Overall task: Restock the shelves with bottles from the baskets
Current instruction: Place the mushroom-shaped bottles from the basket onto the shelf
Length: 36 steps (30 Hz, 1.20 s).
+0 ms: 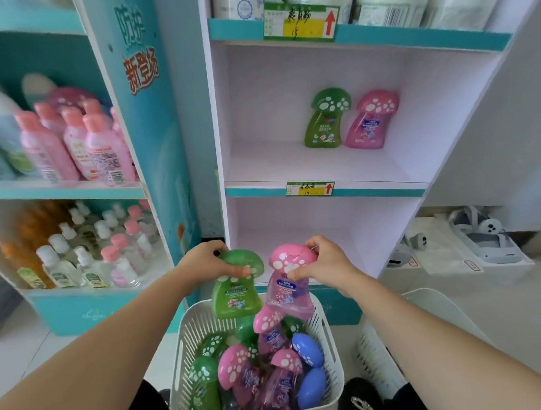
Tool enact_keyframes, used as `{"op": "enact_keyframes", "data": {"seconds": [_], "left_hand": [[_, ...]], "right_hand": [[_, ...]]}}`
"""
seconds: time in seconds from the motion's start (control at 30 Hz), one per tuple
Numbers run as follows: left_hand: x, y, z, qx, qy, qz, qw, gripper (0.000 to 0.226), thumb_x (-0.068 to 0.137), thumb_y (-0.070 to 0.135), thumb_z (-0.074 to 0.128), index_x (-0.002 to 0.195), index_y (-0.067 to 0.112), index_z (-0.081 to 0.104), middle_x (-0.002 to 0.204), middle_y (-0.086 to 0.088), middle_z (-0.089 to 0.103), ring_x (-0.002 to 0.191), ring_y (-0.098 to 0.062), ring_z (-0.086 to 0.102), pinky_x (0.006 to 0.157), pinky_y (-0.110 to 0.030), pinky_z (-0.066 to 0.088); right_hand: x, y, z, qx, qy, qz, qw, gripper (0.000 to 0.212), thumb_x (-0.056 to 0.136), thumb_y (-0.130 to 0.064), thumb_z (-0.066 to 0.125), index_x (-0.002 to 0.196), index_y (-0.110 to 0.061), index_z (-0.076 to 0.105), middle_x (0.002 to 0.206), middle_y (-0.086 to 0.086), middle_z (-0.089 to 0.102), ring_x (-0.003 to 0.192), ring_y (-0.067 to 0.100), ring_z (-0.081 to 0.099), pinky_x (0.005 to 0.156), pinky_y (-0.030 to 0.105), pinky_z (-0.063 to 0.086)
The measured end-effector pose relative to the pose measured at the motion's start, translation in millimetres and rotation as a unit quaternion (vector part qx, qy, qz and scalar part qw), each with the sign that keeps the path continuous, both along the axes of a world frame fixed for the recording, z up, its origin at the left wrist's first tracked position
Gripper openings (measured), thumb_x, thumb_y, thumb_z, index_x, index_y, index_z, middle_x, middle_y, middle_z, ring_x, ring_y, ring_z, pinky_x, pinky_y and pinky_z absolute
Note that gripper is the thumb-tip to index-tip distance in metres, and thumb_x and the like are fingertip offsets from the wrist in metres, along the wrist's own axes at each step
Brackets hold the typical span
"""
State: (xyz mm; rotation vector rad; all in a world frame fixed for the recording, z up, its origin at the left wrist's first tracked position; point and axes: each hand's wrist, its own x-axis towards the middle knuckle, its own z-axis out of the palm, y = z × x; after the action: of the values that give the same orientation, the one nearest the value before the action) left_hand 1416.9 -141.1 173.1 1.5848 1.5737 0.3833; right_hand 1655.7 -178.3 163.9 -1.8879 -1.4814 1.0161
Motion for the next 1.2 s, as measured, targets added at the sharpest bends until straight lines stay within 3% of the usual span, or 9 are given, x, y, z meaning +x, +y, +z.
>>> {"op": "enact_keyframes", "data": {"seconds": [0.13,0.23,0.4,0.5,0.6,0.73,0.97,1.2], "left_hand": [[0,-4,24,0.059,-0.018,0.023,0.998,0.058,0.049,0.051,0.088,0.09,0.016,0.064,0.089,-0.001,0.068,0.085,-0.018,0.064,0.081,-0.037,0.054],[2,-9,50,0.092,-0.033,0.033,0.995,0.061,0.046,0.054,0.088,0.089,0.016,0.066,0.085,0.0,0.069,0.082,-0.016,0.065,0.069,-0.032,0.053],[10,-19,92,0.127,-0.094,0.047,0.986,0.053,0.053,0.046,0.087,0.089,0.014,0.066,0.082,0.002,0.068,0.076,-0.012,0.064,0.064,-0.026,0.05],[16,-20,112,0.15,-0.099,0.052,0.982,0.054,0.054,0.046,0.087,0.091,0.013,0.065,0.085,0.0,0.068,0.079,-0.015,0.064,0.07,-0.029,0.051],[23,-16,134,0.174,-0.109,0.062,0.977,0.055,0.052,0.048,0.087,0.09,0.013,0.066,0.084,-0.001,0.069,0.08,-0.016,0.065,0.074,-0.033,0.052],[36,-9,163,0.204,-0.151,0.081,0.964,0.058,0.05,0.047,0.089,0.092,0.013,0.067,0.086,0.001,0.069,0.081,-0.014,0.065,0.066,-0.026,0.049],[60,8,192,0.234,-0.209,0.109,0.943,0.059,0.054,0.043,0.088,0.099,0.014,0.064,0.09,0.003,0.069,0.076,-0.009,0.064,0.056,-0.019,0.045],[68,24,191,0.209,-0.233,0.112,0.943,0.05,0.056,0.038,0.089,0.093,0.014,0.065,0.082,0.005,0.068,0.07,-0.008,0.064,0.053,-0.018,0.044]], "right_hand": [[7,-5,28,0.032,0.037,-0.002,0.999,0.063,0.061,-0.019,0.088,0.11,-0.023,0.049,0.114,0.0,0.056,0.105,0.019,0.057,0.081,0.028,0.051],[12,-9,52,0.068,0.079,-0.013,0.995,0.061,0.062,-0.016,0.087,0.112,-0.023,0.051,0.113,0.0,0.057,0.106,0.02,0.056,0.082,0.031,0.053],[21,-11,88,0.123,0.131,-0.031,0.983,0.058,0.062,-0.015,0.087,0.111,-0.023,0.058,0.108,0.0,0.061,0.101,0.019,0.059,0.084,0.036,0.055],[24,-9,110,0.164,0.146,-0.043,0.975,0.057,0.062,-0.016,0.087,0.112,-0.021,0.06,0.105,-0.002,0.062,0.098,0.018,0.06,0.084,0.035,0.055],[25,-4,133,0.19,0.144,-0.054,0.97,0.063,0.062,-0.013,0.087,0.118,-0.018,0.059,0.109,0.002,0.062,0.099,0.019,0.061,0.083,0.033,0.055],[32,5,160,0.229,0.137,-0.06,0.962,0.062,0.063,-0.013,0.086,0.119,-0.018,0.059,0.11,0.0,0.062,0.096,0.015,0.061,0.071,0.022,0.052],[50,37,185,0.28,0.111,-0.105,0.948,0.061,0.061,-0.019,0.088,0.116,-0.022,0.06,0.115,0.0,0.062,0.103,0.02,0.061,0.088,0.04,0.055],[60,78,187,0.288,0.077,-0.123,0.947,0.065,0.063,-0.019,0.087,0.121,-0.019,0.058,0.117,0.0,0.059,0.106,0.021,0.059,0.089,0.04,0.054]]}}
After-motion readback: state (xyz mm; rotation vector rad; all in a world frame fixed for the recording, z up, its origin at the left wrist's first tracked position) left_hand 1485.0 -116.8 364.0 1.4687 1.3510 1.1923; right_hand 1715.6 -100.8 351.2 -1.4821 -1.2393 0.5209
